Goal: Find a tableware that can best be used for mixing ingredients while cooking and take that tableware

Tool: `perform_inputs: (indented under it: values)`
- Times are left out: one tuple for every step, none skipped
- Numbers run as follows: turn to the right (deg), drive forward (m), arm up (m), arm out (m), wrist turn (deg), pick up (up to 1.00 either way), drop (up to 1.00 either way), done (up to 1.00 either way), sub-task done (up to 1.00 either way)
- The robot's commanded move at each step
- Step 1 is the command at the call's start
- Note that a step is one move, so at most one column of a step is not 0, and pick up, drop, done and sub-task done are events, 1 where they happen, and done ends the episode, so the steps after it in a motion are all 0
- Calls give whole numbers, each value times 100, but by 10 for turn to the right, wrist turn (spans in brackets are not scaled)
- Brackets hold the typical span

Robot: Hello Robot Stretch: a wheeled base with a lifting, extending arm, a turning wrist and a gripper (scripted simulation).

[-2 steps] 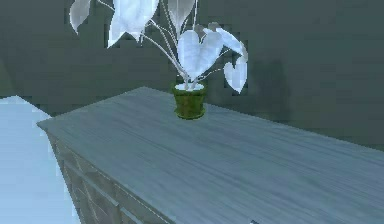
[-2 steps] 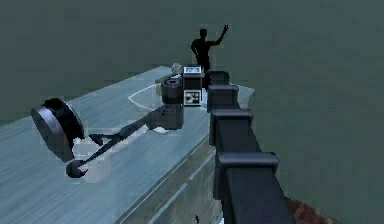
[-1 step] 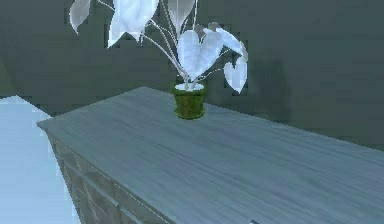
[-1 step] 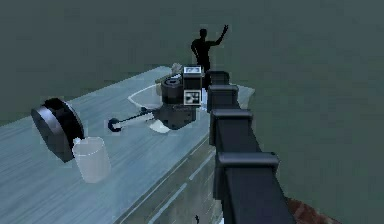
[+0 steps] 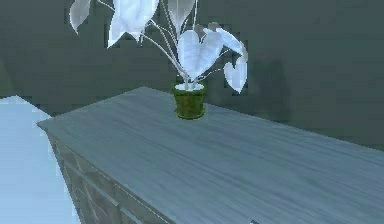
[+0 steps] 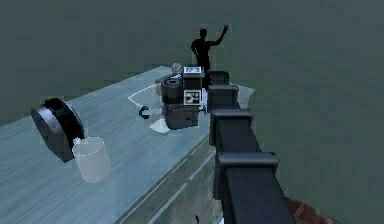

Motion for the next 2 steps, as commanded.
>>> perform_inputs:
  values:
    - [0, 0, 0, 0, 0, 100, 0, 0, 0]
    - [0, 0, 0, 0, 0, 0, 0, 100, 0]
